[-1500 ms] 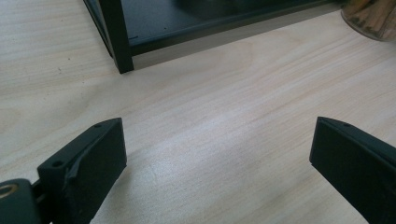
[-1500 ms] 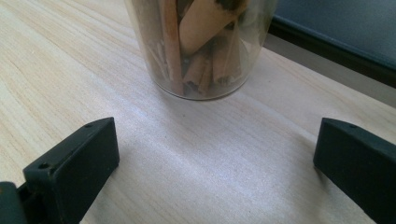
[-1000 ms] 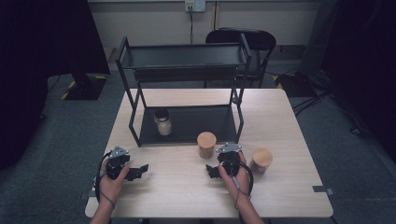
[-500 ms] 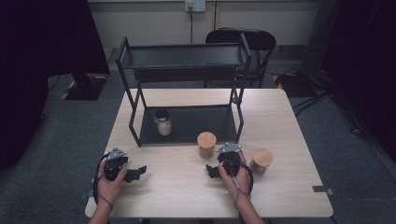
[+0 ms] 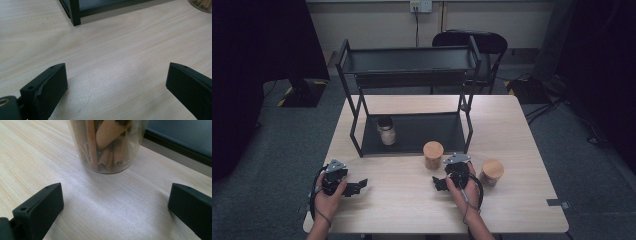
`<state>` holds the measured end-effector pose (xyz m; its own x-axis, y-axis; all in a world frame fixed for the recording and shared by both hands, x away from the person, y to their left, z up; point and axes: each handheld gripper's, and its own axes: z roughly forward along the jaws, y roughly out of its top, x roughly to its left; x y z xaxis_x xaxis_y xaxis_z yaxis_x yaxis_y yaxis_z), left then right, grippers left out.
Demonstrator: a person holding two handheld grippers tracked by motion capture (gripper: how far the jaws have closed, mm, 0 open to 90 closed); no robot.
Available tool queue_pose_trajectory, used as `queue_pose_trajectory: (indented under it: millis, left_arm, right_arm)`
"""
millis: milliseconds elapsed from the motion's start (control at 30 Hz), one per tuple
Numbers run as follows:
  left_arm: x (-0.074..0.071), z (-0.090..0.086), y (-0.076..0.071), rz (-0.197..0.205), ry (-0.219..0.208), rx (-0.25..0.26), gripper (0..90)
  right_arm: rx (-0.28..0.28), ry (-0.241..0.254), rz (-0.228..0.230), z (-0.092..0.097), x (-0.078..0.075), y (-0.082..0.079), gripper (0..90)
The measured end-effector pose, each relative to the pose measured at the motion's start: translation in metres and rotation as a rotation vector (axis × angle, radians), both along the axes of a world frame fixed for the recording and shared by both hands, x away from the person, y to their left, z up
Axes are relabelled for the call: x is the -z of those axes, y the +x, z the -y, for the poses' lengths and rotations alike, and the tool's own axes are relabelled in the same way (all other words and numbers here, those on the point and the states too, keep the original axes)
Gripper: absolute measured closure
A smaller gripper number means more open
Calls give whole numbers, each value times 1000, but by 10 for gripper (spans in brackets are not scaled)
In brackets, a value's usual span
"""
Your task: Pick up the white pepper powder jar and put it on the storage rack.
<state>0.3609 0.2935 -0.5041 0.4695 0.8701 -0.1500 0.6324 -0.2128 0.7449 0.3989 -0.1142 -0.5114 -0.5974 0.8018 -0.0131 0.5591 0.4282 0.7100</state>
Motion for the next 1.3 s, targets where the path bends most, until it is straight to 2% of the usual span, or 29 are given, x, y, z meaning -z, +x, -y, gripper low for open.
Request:
queue_pose_trajectory:
  millis: [233, 600, 900, 1200, 1300]
  left_arm:
    - [1, -1, -2, -3, 1, -2, 35]
    - [4, -4, -5, -16, 23, 1, 35]
    - [4, -4, -6, -12, 40, 8, 29]
    - [4, -3, -6, -11, 82, 43, 13]
    - [5, -2, -7, -6, 112, 63, 7]
  right_arm:
    - [0, 0, 0, 0, 0, 0, 0]
    - [0, 0, 0, 0, 0, 0, 0]
    - [0, 0, 0, 0, 0, 0, 0]
    - [0, -1, 1, 0, 0, 0, 0]
    - [0, -1, 0, 0, 0, 0, 0]
